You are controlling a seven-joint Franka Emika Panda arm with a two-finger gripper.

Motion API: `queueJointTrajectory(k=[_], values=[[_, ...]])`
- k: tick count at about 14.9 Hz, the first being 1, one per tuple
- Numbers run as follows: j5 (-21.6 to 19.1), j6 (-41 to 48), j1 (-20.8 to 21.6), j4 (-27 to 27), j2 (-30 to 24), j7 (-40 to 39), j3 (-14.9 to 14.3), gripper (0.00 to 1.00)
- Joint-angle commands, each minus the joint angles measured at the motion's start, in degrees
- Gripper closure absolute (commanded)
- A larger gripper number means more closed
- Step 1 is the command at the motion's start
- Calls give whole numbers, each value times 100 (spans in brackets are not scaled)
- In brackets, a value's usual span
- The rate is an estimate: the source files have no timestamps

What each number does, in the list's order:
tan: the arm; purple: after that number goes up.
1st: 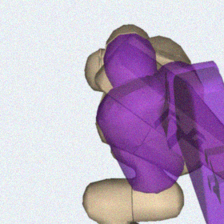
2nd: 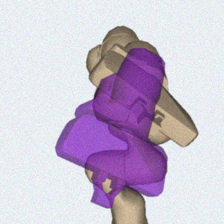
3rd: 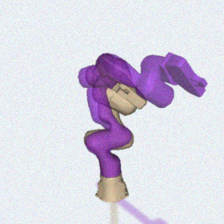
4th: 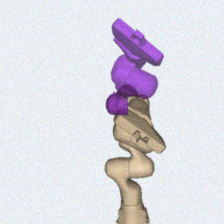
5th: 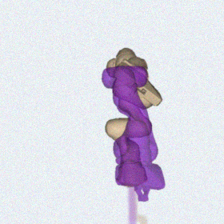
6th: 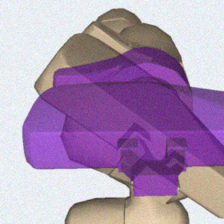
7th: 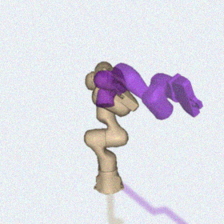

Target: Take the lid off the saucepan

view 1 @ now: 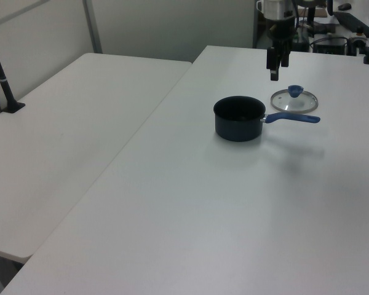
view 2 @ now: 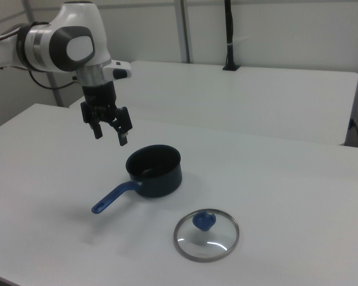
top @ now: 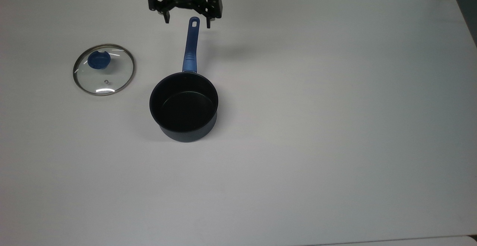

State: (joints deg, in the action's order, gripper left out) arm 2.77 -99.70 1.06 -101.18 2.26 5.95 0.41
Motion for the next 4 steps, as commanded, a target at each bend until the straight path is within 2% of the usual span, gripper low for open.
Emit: queueJointTrajectory(k=[1,4], values=[[66,126,-36,-15,-68,108,-75,0],[40,100,-62,-15,-68,116,-93,0]])
